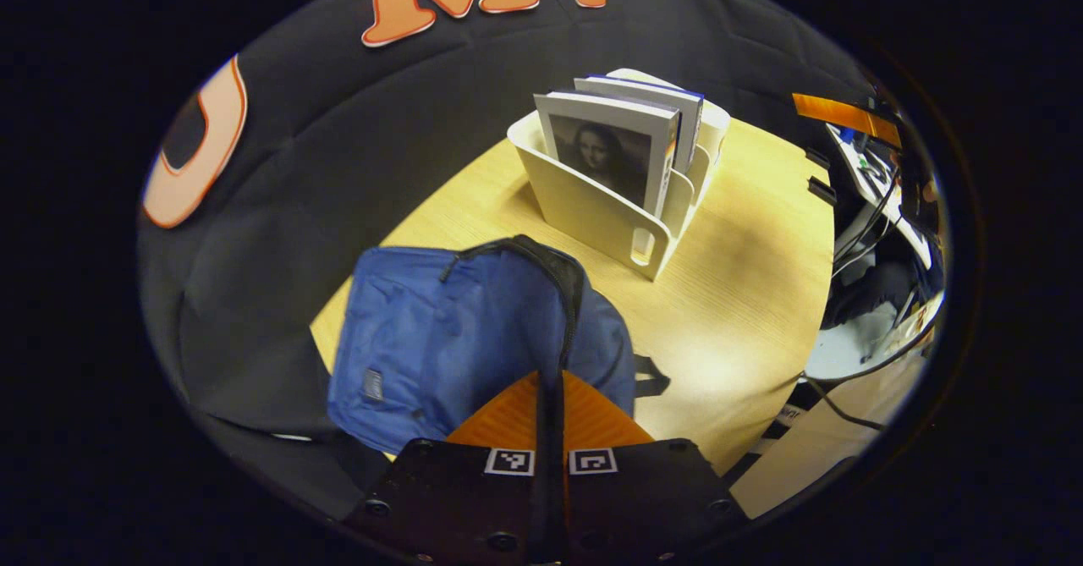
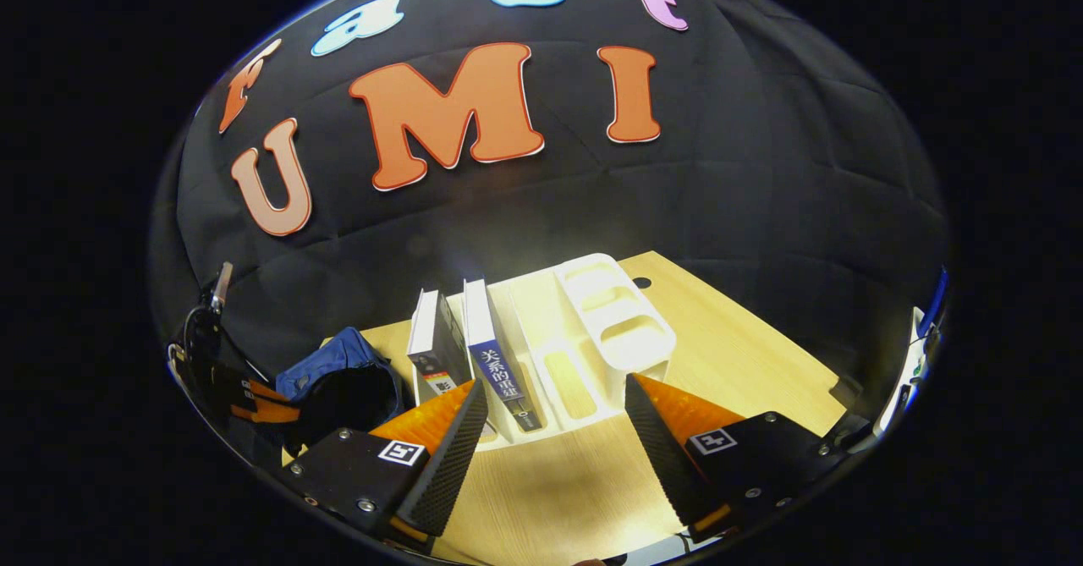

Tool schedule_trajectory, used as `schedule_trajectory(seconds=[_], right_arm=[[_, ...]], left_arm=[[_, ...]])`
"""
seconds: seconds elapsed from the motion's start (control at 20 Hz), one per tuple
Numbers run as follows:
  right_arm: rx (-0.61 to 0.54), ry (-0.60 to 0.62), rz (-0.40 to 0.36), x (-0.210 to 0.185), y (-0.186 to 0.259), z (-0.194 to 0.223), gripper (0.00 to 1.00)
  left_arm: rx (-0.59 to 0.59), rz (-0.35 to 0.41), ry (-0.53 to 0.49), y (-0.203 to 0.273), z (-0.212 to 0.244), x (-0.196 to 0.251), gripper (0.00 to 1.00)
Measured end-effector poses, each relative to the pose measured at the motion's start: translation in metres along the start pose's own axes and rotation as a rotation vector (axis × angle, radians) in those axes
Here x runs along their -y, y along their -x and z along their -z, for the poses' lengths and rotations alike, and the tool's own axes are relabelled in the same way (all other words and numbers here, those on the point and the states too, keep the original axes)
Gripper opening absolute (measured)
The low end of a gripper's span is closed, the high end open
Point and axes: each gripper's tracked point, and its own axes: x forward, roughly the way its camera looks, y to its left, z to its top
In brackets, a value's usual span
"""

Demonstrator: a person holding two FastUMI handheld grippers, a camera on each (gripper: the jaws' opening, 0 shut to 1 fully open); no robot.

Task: Open the schoolbag, grab two books from the bookshelf and put them into the schoolbag.

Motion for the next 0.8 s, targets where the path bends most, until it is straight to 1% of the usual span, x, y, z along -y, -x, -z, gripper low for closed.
schedule_trajectory(seconds=[0.1,0.15,0.2,0.25,0.3,0.35,0.4,0.45,0.55,0.6,0.8], right_arm=[[0.0,0.034,-0.009,-0.011,0.003,-0.004,0.97],[-0.002,0.048,-0.012,-0.015,0.005,-0.005,0.97],[-0.005,0.052,-0.016,-0.019,0.005,-0.006,0.97],[-0.018,0.047,-0.023,-0.023,0.005,-0.005,0.97],[-0.037,0.036,-0.031,-0.025,0.005,-0.003,0.97],[-0.042,0.028,-0.036,-0.028,0.005,-0.002,0.98],[-0.043,0.029,-0.037,-0.029,0.004,-0.003,0.97],[-0.044,0.035,-0.037,-0.03,0.003,-0.004,0.98],[-0.053,0.055,-0.054,-0.036,0.003,-0.011,0.97],[-0.059,0.065,-0.078,-0.043,0.004,-0.017,0.97],[-0.06,0.142,-0.133,-0.068,0.0,-0.049,0.97]], left_arm=[[0.017,-0.067,-0.091,0.006,-0.008,-0.024,0.0],[0.024,-0.088,-0.119,0.005,-0.013,-0.031,0.01],[0.028,-0.1,-0.133,0.005,-0.014,-0.035,0.01],[0.027,-0.095,-0.129,0.004,-0.015,-0.033,0.01],[0.024,-0.067,-0.118,0.002,-0.013,-0.028,0.0],[0.022,-0.009,-0.081,0.001,-0.011,-0.018,0.01],[0.033,0.025,-0.026,-0.001,-0.01,-0.012,0.01],[0.031,0.038,0.011,0.0,-0.01,-0.013,0.01],[0.047,0.026,0.09,0.003,-0.009,-0.026,0.01],[0.058,0.026,0.116,0.008,-0.007,-0.032,0.01],[0.079,0.0,0.157,0.021,0.0,-0.054,0.01]])
